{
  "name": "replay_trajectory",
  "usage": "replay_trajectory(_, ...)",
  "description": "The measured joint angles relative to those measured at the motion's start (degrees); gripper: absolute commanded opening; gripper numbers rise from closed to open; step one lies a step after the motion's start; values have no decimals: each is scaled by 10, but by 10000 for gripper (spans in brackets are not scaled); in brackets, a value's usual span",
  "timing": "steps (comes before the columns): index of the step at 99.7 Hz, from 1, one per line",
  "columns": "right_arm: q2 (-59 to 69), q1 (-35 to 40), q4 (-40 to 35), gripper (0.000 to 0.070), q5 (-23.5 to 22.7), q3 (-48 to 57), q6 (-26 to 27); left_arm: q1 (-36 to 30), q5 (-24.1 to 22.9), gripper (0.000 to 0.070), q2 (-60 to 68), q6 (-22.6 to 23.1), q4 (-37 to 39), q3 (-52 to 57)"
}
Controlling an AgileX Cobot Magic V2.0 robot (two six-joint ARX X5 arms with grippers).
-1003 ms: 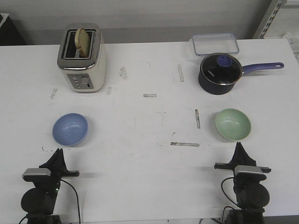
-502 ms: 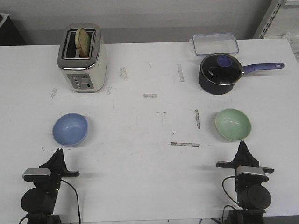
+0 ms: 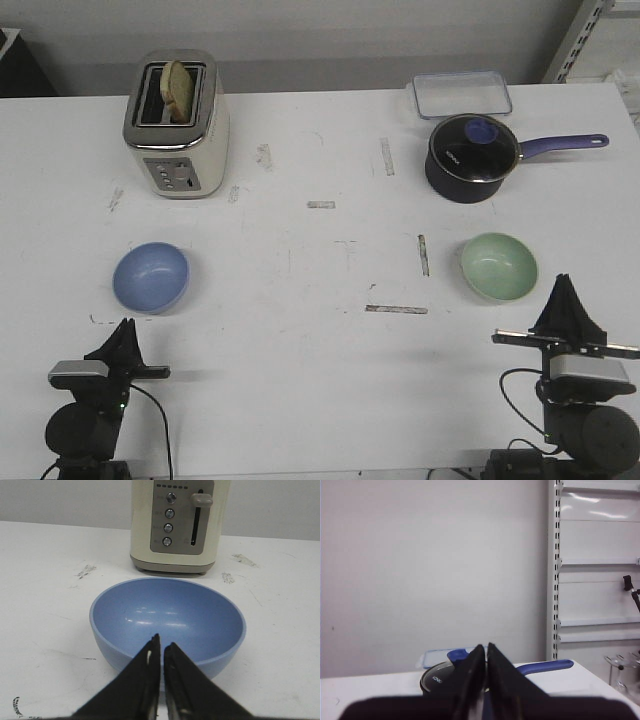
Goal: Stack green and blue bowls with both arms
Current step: 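Reach the right gripper forward and grasp the pale green bowl rim, then lift the green bowl with the right gripper and carry it toward table center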
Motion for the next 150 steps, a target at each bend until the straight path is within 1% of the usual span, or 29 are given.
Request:
replay_trajectory(21,198,0,-208,0,0,236,-8,0,0,2,0,0,0,0)
replay_trajectory(29,269,-5,-285,30,0,310,-10,0,0,2,0,0,0,0)
replay_trajectory(32,294,-8,-312,61,-2,333,-13,0,0,2,0,0,0,0)
replay_trajectory(39,350,-21,-366,177,-5,374,-17,0,0,2,0,0,0,0)
replay_trajectory(47,406,-42,-410,280,-31,396,-23,0,0,2,0,0,0,0)
replay_trajectory(56,458,-66,-444,397,-68,396,-30,0,0,2,0,0,0,0)
replay_trajectory(65,498,-95,-455,541,-94,396,-44,0,0,2,0,0,0,0)
replay_trajectory(68,510,-106,-457,570,-95,396,-49,0,0,2,0,0,0,0)
replay_trajectory(70,519,-113,-459,577,-97,396,-52,0,0,2,0,0,0,0)
replay_trajectory(86,608,-162,-473,576,-122,396,-85,0,0,2,0,0,0,0)
replay_trajectory(93,647,-176,-473,573,-124,396,-93,0,0,2,0,0,0,0)
replay_trajectory(111,720,-182,-462,532,-125,396,-103,0,0,3,0,0,0,0)
replay_trajectory(115,733,-182,-458,513,-125,396,-104,0,0,2,0,0,0,0)
replay_trajectory(118,741,-182,-454,481,-125,396,-104,0,0,2,0,0,0,0)
replay_trajectory(125,757,-181,-447,373,-125,396,-105,0,0,2,0,0,0,0)
replay_trajectory(126,759,-181,-447,343,-125,396,-105,0,0,2,0,0,0,0)
replay_trajectory(129,763,-181,-445,297,-125,396,-105,0,0,2,0,0,0,0)
replay_trajectory(137,771,-180,-442,128,-125,396,-105,0,0,2,0,0,0,0)
replay_trajectory(142,772,-179,-442,44,-125,396,-105,0,0,2,0,0,0,0)
replay_trajectory(145,772,-179,-441,6,-125,396,-105,0,0,2,0,0,0,0)
replay_trajectory(150,772,-179,-437,4,-125,396,-106,0,0,2,0,0,0,0)
